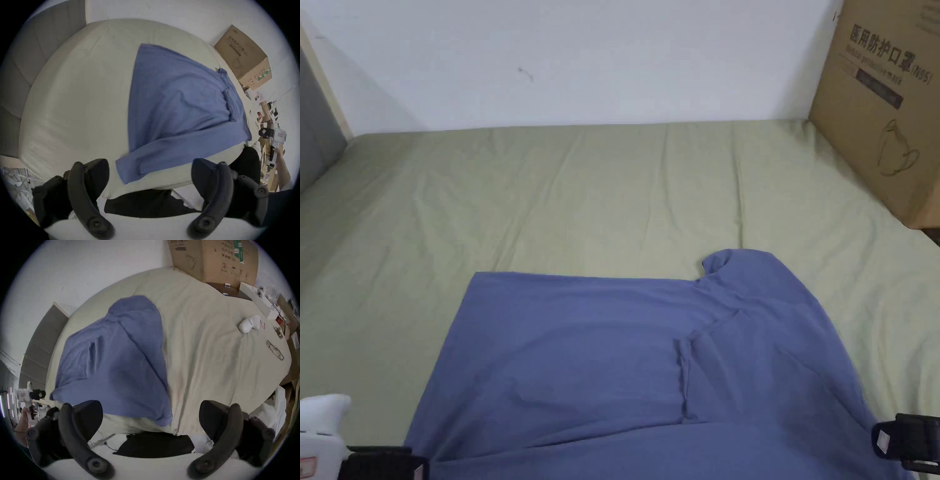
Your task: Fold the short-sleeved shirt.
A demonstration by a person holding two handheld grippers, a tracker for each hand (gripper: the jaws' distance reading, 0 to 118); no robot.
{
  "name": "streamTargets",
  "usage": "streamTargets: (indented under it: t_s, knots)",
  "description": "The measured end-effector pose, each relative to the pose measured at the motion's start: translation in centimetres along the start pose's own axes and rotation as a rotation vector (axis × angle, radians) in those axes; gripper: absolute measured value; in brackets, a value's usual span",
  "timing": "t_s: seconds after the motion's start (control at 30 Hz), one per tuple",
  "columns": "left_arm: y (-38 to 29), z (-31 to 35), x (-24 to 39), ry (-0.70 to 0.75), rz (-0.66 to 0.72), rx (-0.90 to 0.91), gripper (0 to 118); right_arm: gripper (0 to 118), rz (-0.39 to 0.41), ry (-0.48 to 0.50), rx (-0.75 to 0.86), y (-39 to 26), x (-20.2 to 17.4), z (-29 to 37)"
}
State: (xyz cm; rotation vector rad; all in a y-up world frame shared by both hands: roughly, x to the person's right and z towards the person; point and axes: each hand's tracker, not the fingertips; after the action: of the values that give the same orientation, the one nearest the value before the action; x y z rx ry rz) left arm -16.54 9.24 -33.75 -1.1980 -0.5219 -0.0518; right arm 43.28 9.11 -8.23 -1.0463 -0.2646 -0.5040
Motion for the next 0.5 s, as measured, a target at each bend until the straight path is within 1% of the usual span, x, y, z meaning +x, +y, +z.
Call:
streamTargets:
  t_s: [0.03, 0.13, 0.27, 0.3, 0.33, 0.37, 0.43, 0.47, 0.5]
  knots:
    - [0.4, 0.2, 0.9, 0.005, -0.021, 0.018, 106, 116, -0.002, 0.001, 0.009, 0.2, -0.7, 0.2]
    - [1.7, 1.0, 3.6, -0.009, -0.050, 0.155, 106, 116, 0.031, -0.030, 0.060, 0.5, -2.8, 0.2]
    - [3.5, 1.5, 6.5, -0.072, 0.001, 0.295, 106, 116, 0.052, -0.005, 0.127, 1.3, -5.6, -0.3]
    - [4.0, 1.4, 7.2, -0.087, 0.006, 0.311, 105, 116, 0.054, 0.002, 0.143, 1.6, -6.3, -0.6]
    - [4.3, 1.2, 7.6, -0.113, -0.003, 0.324, 98, 111, 0.057, 0.032, 0.165, 1.9, -6.8, -0.7]
    - [4.9, 0.9, 8.1, -0.119, -0.014, 0.324, 73, 89, 0.049, 0.074, 0.193, 2.2, -7.3, -0.9]
    - [6.2, -0.2, 9.2, -0.089, -0.032, 0.306, 9, 7, 0.032, 0.134, 0.226, 2.9, -8.1, -1.6]
    - [6.7, -0.8, 9.5, -0.040, -0.054, 0.308, 1, 1, 0.011, 0.134, 0.249, 3.1, -8.4, -1.8]
    - [7.0, -1.3, 9.5, -0.042, -0.052, 0.328, 1, 1, -0.019, 0.149, 0.281, 3.5, -8.5, -2.0]
